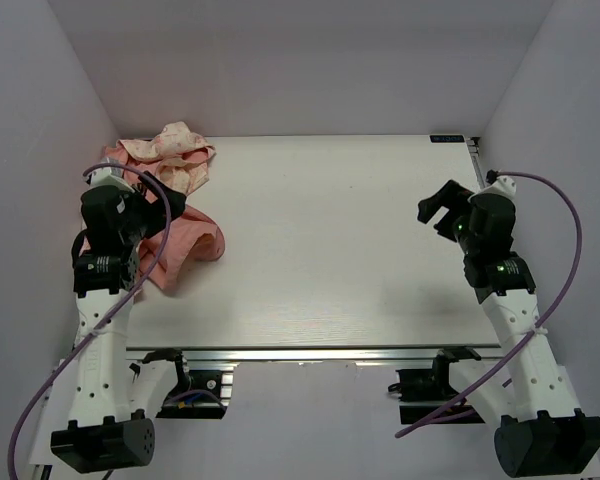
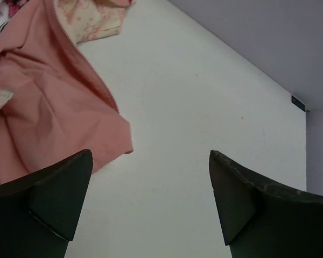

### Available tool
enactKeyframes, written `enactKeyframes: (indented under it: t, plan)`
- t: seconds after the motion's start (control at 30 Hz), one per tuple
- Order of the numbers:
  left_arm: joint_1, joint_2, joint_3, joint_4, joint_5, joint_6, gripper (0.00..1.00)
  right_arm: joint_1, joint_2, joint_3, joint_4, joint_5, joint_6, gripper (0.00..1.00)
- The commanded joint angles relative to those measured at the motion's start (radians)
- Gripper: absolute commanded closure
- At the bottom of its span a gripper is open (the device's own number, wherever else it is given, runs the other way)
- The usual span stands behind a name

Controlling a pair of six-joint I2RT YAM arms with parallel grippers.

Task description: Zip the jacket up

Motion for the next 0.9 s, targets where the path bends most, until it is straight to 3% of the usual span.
enactKeyframes:
  t: [0.0, 0.23, 0.37, 0.47, 0.63, 0.73, 0.87]
  plan:
    - [0.000, 0.019, 0.029, -0.099, -0.122, -0.063, 0.02, -0.003, -0.027, -0.009, -0.079, -0.055, 0.012, 0.10]
    - [0.000, 0.101, -0.020, -0.021, -0.228, -0.147, 0.02, -0.004, -0.023, -0.005, -0.078, -0.034, -0.034, 0.11]
    - [0.000, 0.250, -0.001, 0.071, -0.254, -0.143, 0.02, -0.003, 0.022, 0.018, -0.105, 0.021, -0.014, 0.10]
    - [0.001, 0.400, 0.025, 0.182, -0.306, -0.131, 0.02, -0.003, 0.048, 0.029, -0.064, -0.075, -0.079, 0.11]
    - [0.062, 0.726, 0.159, 0.391, -0.100, -0.068, 0.02, -0.004, 0.099, 0.052, -0.044, -0.125, -0.116, 0.11]
    - [0.066, 0.915, 0.295, 0.443, -0.107, -0.023, 0.02, -0.004, 0.125, 0.054, -0.032, -0.125, -0.131, 0.11]
    - [0.066, 1.143, 0.528, 0.346, -0.174, 0.027, 0.02, -0.003, 0.152, 0.046, -0.018, -0.164, -0.151, 0.11]
